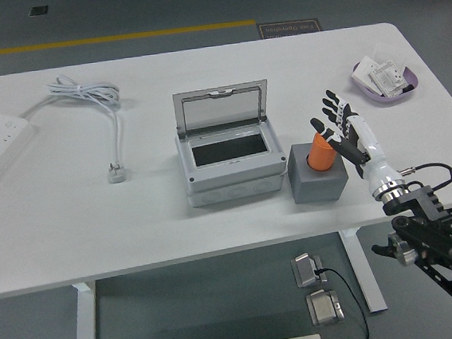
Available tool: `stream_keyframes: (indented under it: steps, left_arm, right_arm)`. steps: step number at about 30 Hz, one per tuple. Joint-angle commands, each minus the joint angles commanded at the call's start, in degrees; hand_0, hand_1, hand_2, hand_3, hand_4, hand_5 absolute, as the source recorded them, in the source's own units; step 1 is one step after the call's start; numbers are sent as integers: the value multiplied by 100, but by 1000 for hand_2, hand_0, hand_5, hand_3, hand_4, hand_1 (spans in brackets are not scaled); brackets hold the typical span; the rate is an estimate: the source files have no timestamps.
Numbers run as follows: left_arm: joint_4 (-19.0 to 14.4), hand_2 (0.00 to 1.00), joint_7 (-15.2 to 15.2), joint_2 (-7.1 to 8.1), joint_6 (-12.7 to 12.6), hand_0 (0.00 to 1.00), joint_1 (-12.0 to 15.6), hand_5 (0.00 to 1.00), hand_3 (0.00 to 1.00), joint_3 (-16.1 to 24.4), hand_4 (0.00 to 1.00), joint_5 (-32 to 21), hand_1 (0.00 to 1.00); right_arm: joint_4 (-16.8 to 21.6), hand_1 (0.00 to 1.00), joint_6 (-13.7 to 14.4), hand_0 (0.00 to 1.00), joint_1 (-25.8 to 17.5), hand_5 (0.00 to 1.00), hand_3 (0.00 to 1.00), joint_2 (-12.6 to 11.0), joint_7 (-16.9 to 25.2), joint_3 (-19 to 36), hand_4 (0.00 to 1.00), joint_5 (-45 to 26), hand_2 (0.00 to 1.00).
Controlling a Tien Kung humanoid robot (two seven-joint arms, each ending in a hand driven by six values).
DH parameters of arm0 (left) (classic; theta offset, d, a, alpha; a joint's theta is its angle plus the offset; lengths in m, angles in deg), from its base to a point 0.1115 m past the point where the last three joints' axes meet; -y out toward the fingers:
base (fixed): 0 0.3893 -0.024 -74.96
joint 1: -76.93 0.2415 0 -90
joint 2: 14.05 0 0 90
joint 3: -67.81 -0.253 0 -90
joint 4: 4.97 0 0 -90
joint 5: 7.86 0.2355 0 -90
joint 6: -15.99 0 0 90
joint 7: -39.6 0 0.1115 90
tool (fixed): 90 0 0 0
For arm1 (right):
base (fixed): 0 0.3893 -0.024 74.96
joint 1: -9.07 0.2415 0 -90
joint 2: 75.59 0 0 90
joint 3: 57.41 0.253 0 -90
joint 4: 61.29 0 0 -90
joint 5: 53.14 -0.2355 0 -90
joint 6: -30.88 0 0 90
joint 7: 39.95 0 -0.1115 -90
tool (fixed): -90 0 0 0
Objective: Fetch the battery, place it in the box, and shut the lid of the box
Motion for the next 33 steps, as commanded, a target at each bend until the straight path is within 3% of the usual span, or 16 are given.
stream_keyframes:
  steps: [1,7,8,33]
  left_arm:
    - [0,681,1,0,0,666,0,218,629,3,640,4,715]
    - [-2,681,5,-1,-1,666,-3,218,629,2,640,6,715]
    - [-2,680,4,-2,-1,666,-4,218,629,-1,639,3,715]
    - [-11,678,22,-2,-4,667,-1,213,627,22,637,33,715]
  right_arm:
    - [-9,943,-11,990,12,382,998,5,-13,-16,850,7,969]
    - [-73,943,-74,990,88,382,998,43,-90,-119,850,54,969]
    - [-82,959,-82,998,100,321,998,50,-100,-135,853,60,992]
    - [-117,965,-127,998,46,364,998,20,-142,-167,898,91,995]
